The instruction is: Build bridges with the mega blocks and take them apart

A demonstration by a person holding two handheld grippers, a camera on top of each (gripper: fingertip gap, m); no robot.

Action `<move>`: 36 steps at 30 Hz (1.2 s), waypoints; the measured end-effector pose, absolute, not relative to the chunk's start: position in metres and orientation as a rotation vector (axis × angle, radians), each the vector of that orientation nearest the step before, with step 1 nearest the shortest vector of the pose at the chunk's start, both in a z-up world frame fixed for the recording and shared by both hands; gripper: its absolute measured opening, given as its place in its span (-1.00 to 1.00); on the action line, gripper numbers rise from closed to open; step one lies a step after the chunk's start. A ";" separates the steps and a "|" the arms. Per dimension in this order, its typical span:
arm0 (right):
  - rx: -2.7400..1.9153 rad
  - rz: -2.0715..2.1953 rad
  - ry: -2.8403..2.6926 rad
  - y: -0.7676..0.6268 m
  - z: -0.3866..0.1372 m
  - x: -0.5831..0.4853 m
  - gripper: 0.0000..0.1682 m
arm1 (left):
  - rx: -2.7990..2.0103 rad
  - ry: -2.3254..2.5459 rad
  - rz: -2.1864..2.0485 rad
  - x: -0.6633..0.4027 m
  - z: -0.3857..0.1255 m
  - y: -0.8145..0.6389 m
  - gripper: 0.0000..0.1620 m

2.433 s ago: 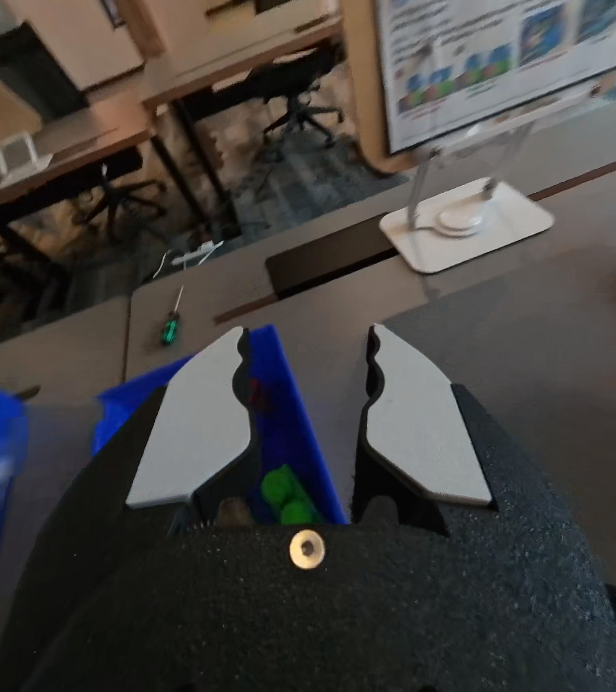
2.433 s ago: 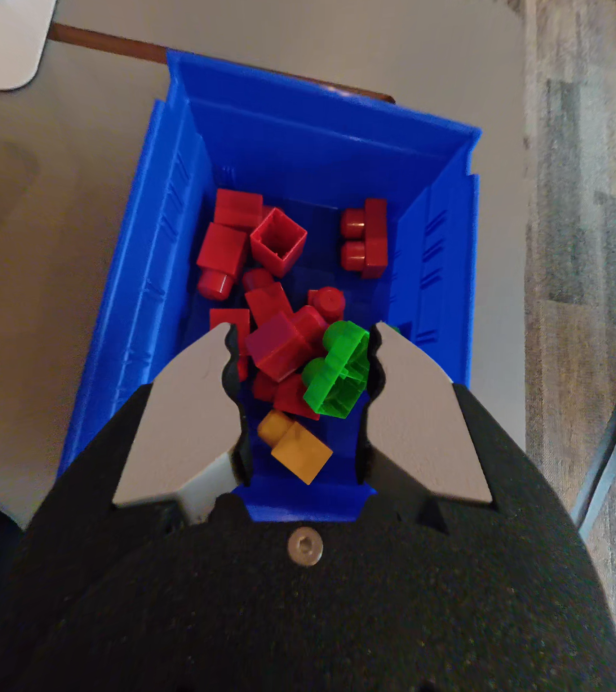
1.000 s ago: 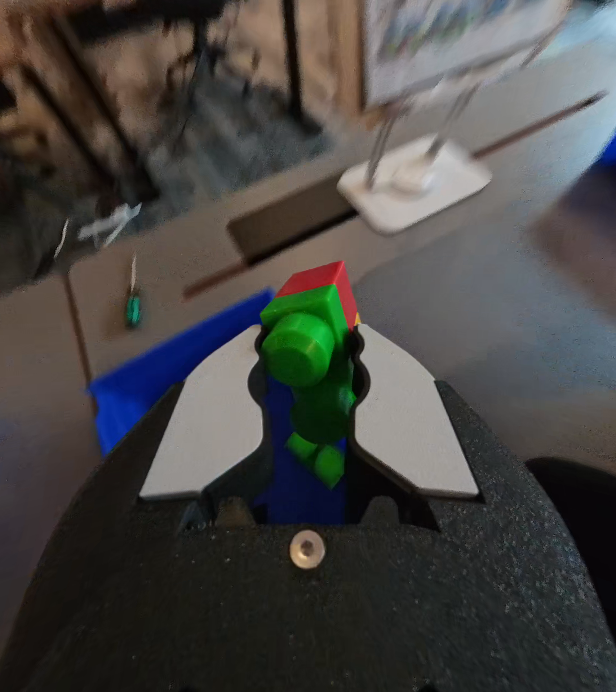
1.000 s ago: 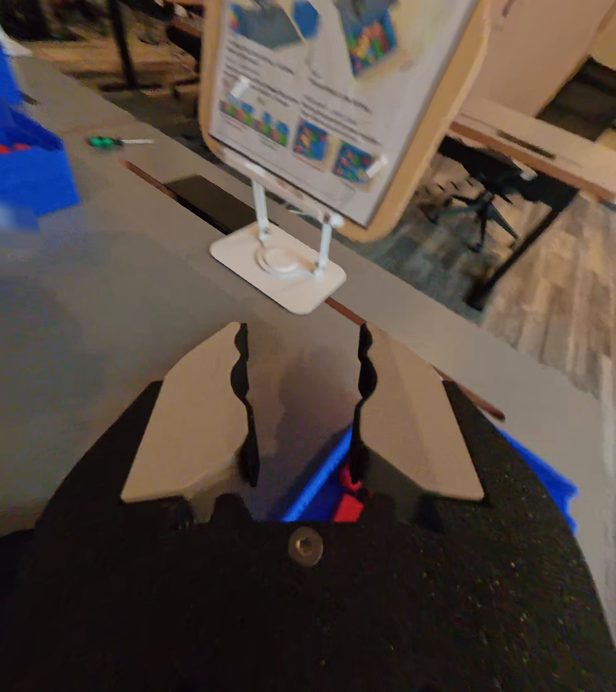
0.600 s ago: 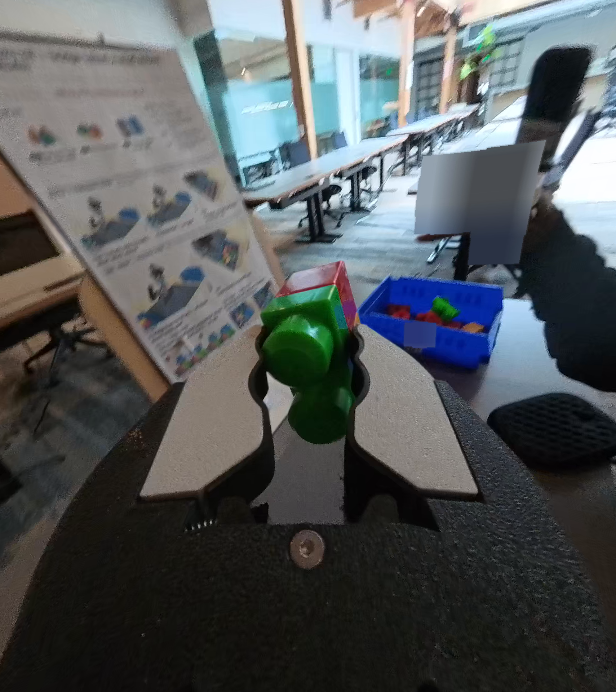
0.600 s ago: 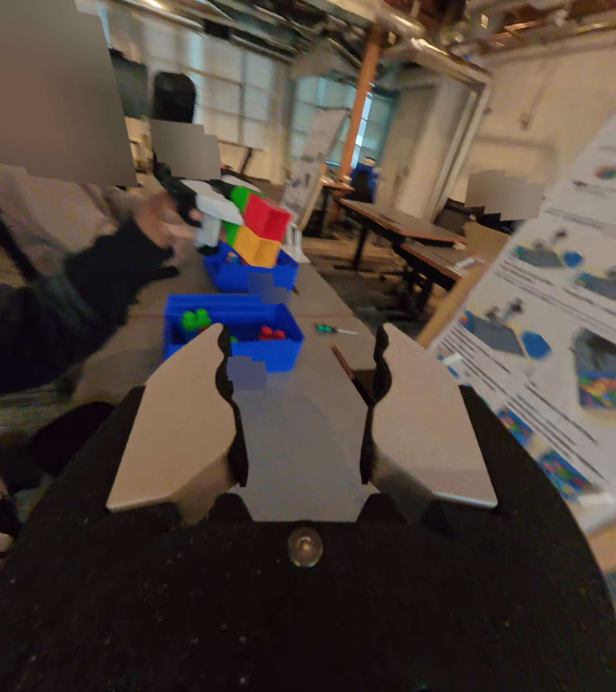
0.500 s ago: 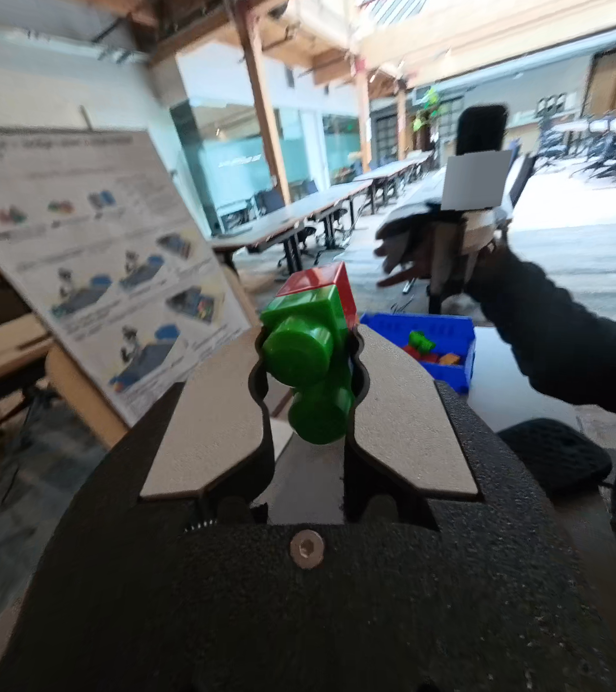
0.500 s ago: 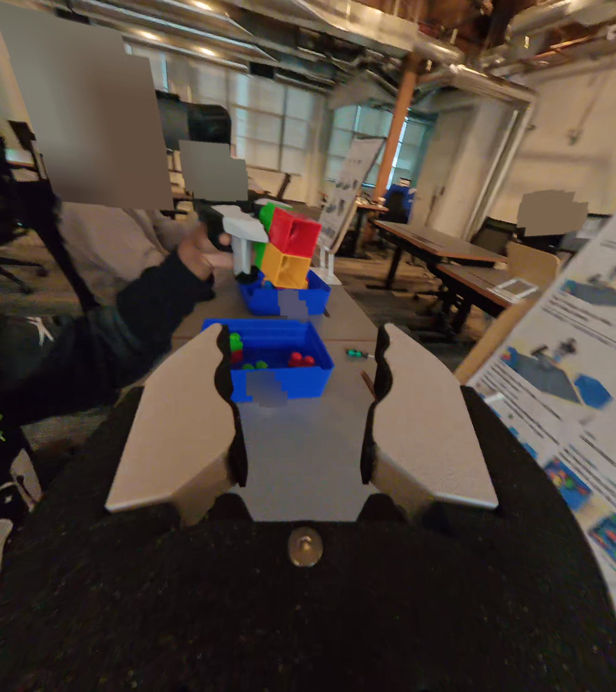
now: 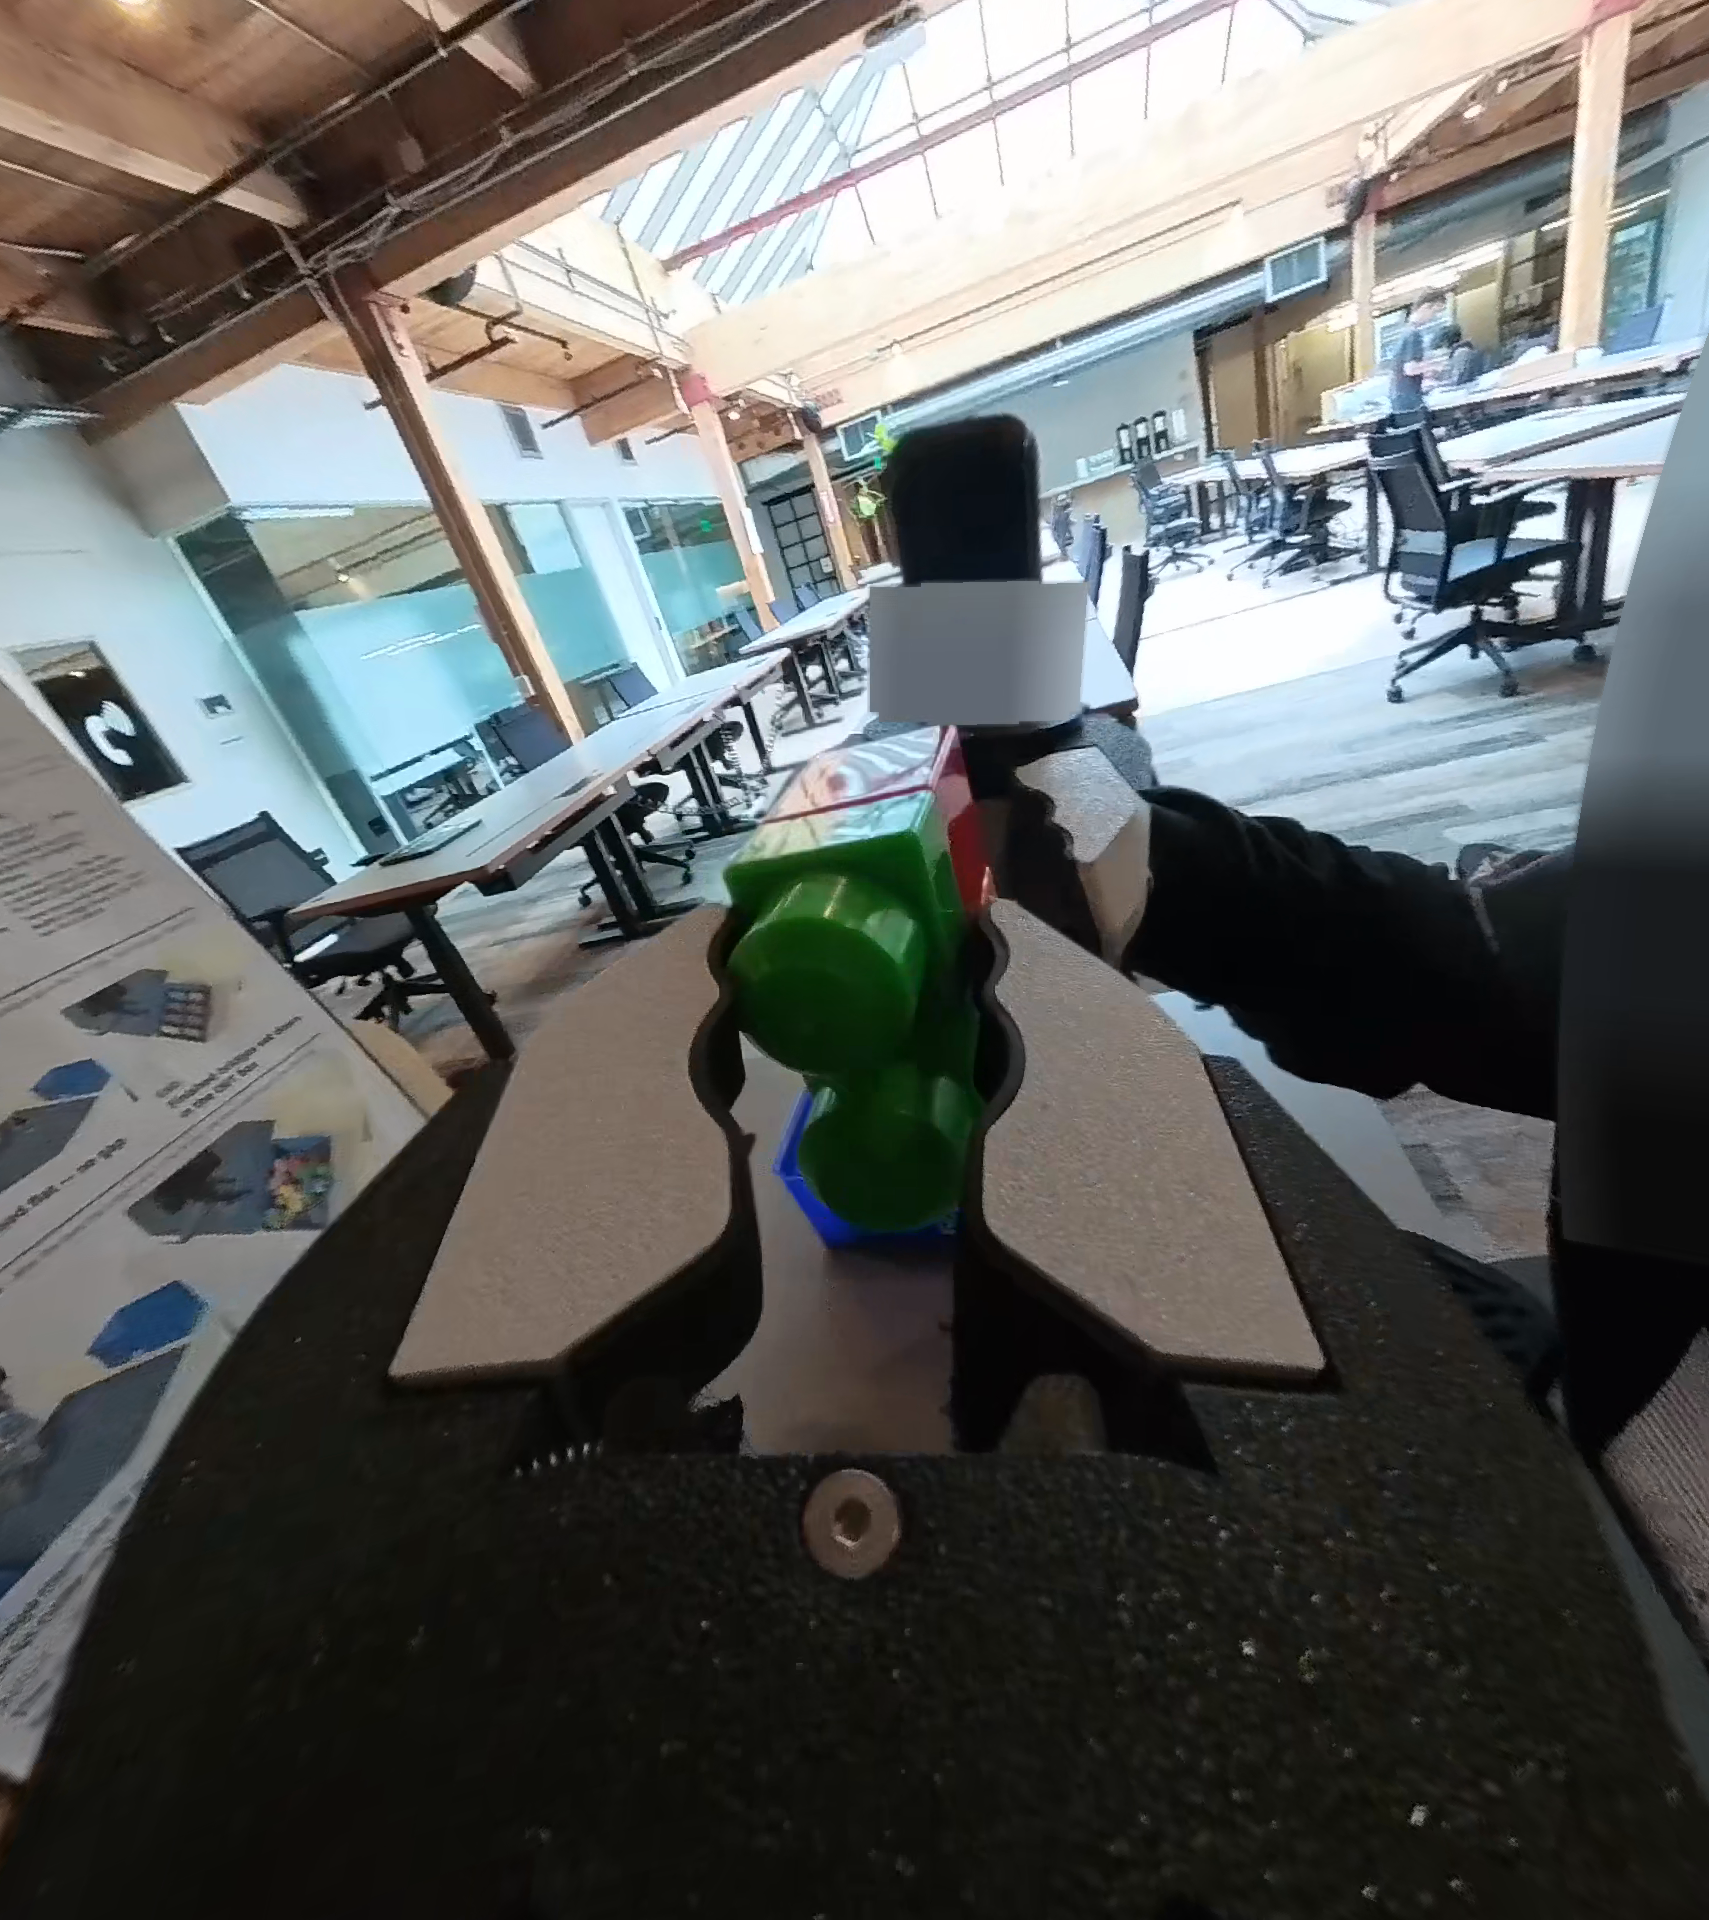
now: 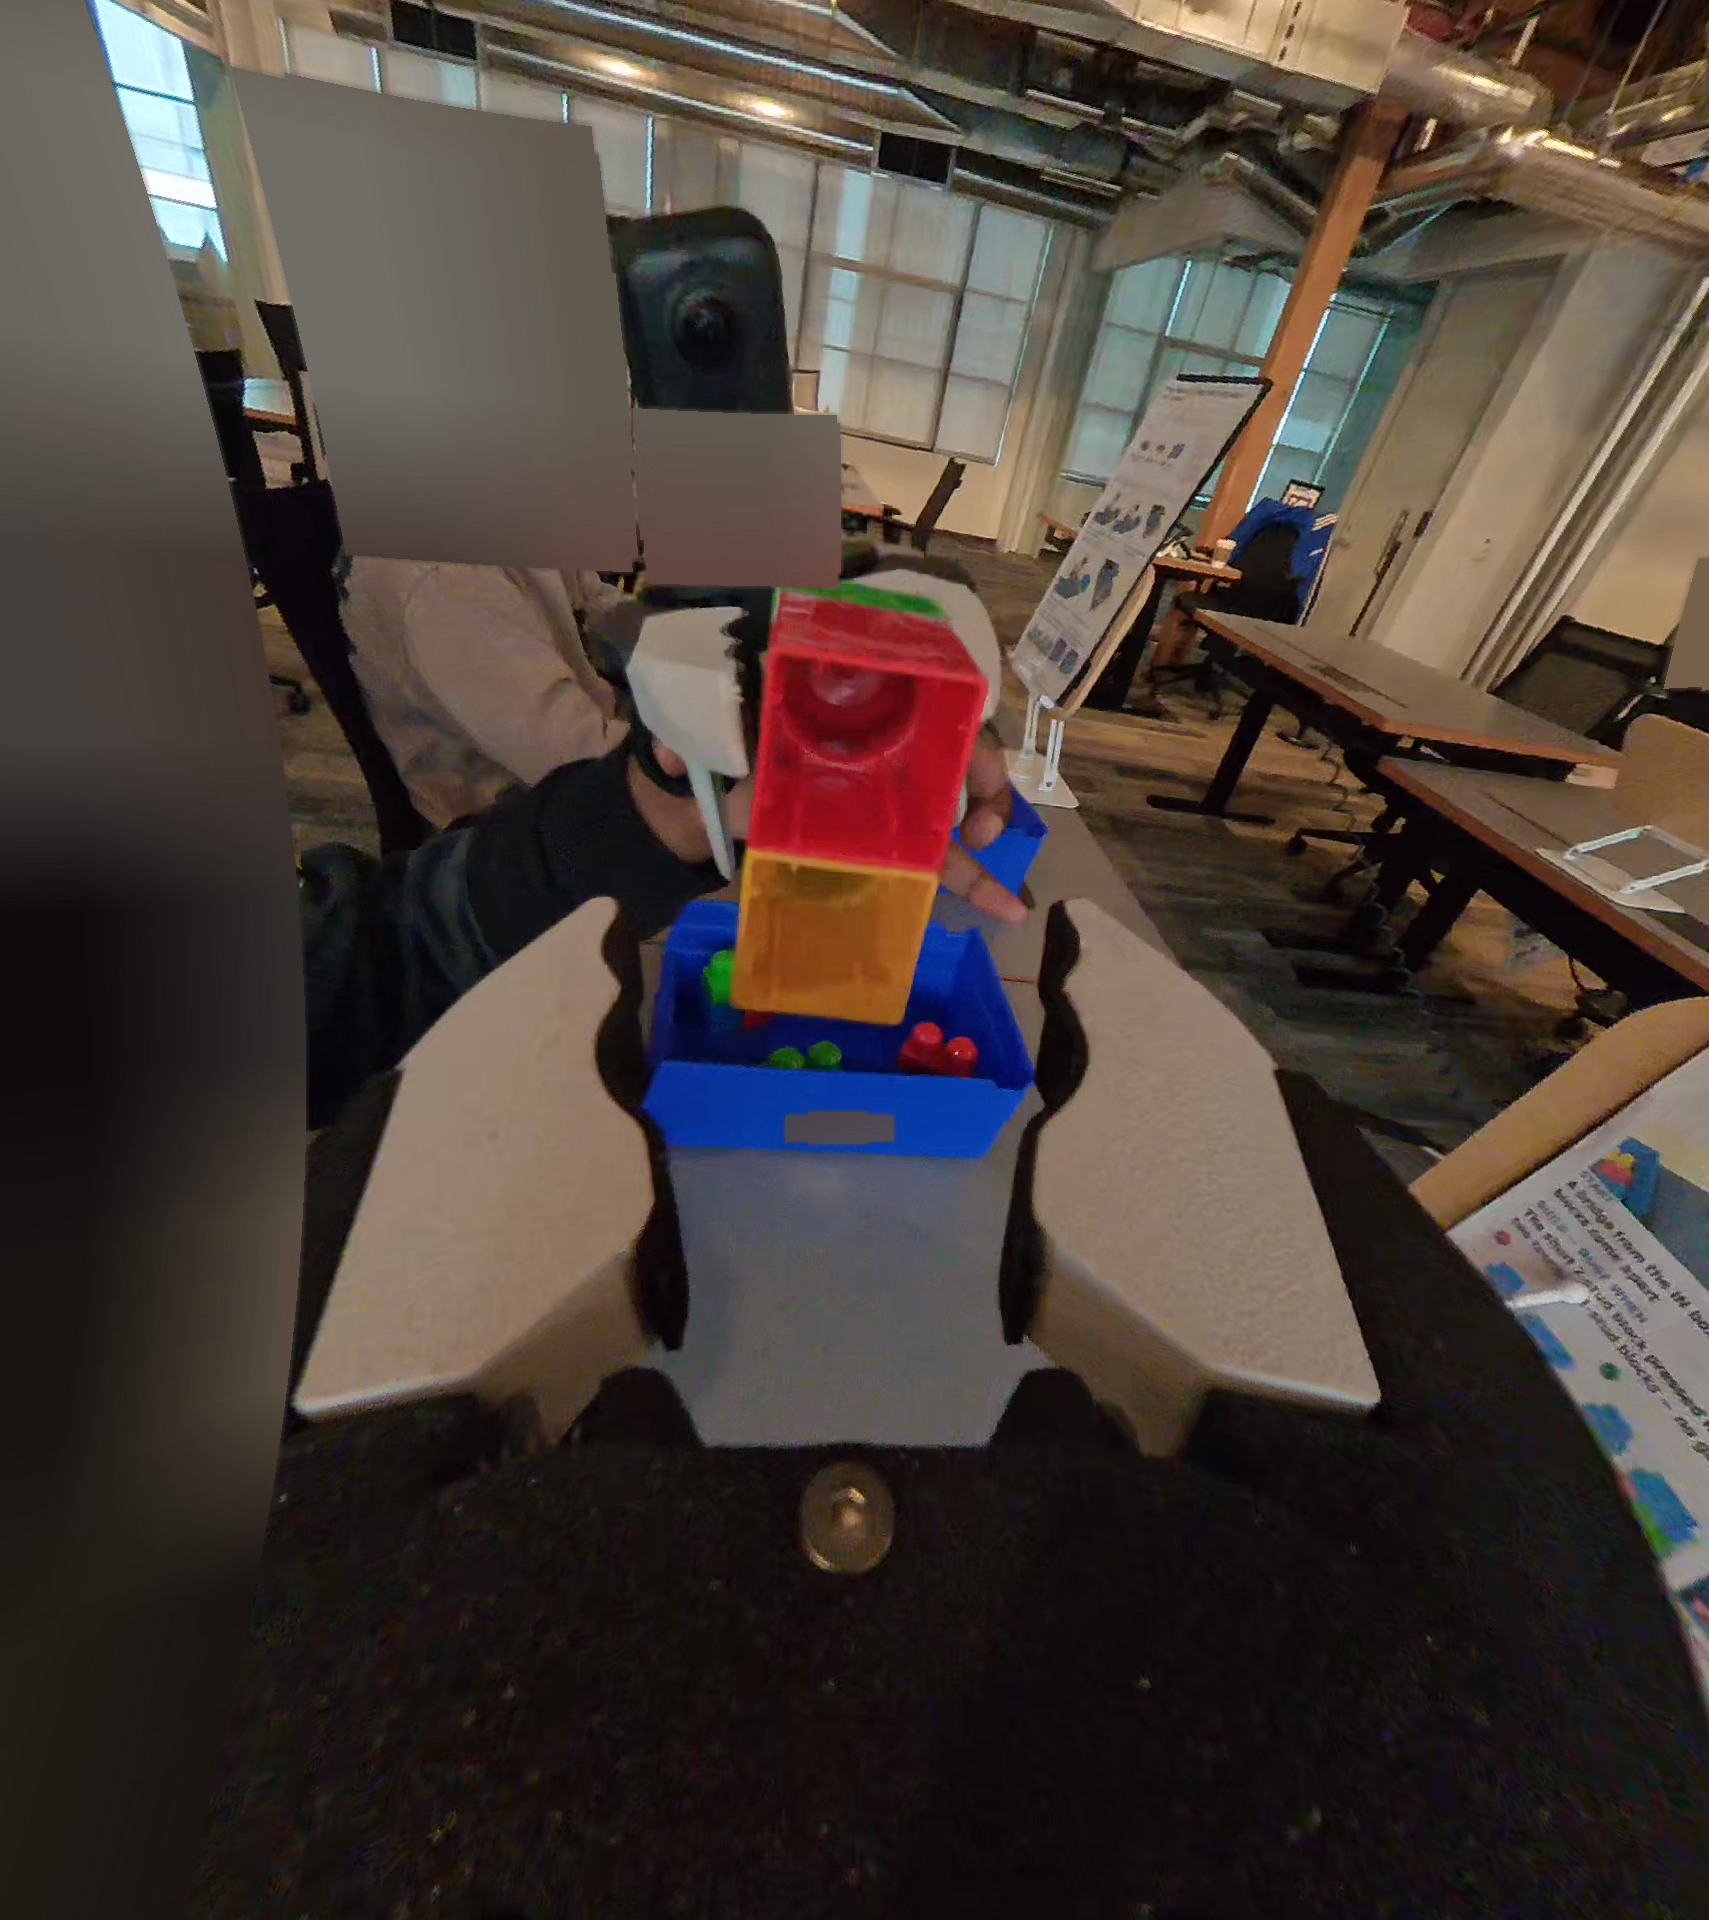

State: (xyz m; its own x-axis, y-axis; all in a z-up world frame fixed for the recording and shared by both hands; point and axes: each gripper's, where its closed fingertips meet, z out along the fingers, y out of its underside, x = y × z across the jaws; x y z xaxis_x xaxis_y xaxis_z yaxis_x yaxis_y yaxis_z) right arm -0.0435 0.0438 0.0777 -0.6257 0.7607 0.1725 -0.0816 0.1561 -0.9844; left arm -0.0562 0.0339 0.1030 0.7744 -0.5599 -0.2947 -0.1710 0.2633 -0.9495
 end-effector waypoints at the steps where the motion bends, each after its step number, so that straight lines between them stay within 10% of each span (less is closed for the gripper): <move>1: -0.658 1.548 -1.757 0.043 0.077 -0.044 -0.13 | -1.308 0.686 -0.308 -0.054 0.101 0.035 -0.49; 10: -0.644 1.525 -1.806 0.042 0.068 -0.046 -0.57 | -1.349 0.732 -0.286 -0.045 0.084 0.046 -0.49; 36: -0.578 1.531 -1.848 0.035 0.043 -0.049 -0.57 | -1.412 0.761 -0.446 -0.040 0.049 0.040 -0.55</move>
